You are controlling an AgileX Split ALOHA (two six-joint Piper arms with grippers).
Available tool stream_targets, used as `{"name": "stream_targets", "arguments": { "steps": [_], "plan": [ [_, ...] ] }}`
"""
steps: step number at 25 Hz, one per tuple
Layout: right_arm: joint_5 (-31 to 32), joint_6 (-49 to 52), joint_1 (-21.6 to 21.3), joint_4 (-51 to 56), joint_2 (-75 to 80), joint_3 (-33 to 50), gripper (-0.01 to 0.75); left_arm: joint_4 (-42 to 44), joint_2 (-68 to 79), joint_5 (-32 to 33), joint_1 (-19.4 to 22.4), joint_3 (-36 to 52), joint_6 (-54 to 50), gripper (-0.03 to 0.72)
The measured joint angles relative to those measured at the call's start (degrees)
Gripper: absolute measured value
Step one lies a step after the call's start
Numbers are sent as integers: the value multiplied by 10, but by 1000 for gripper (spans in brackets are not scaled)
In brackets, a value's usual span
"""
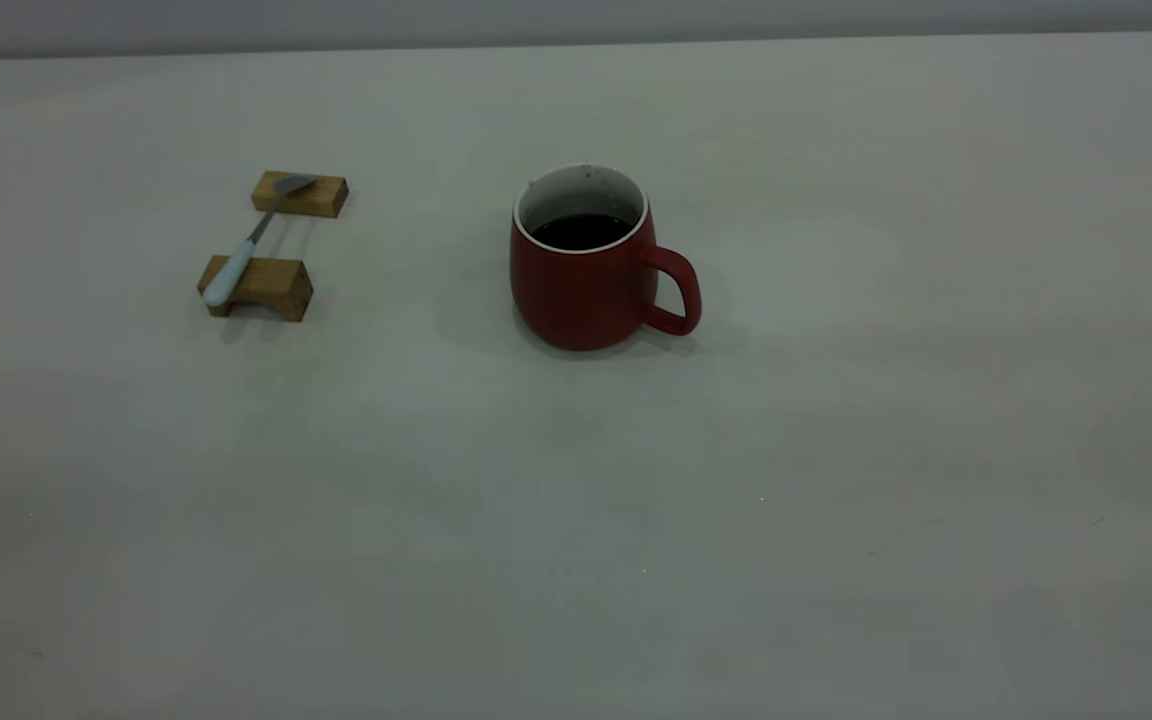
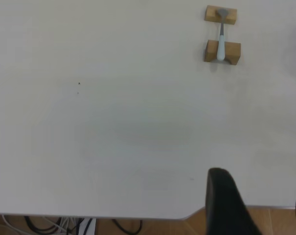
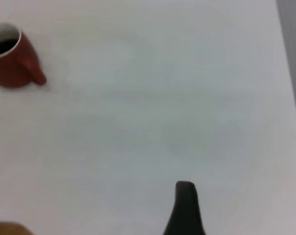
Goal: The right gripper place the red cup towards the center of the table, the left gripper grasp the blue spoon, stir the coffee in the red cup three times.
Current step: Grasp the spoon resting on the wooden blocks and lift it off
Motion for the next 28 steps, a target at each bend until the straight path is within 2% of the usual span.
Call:
{"name": "stream_targets", "arguments": {
  "steps": [7,11,20,28],
  "plan": [
    [0,1,-3,0,-4,0,670,0,0,0,0,0,0,426],
    [0,1,-3,1,-5,0,630,0,0,0,0,0,0,426],
    [0,1,-3,1,-5,0,421,0,0,0,0,0,0,426],
    [0,1,-3,1,-5,0,267,0,0,0,0,0,0,426]
  ]
}}
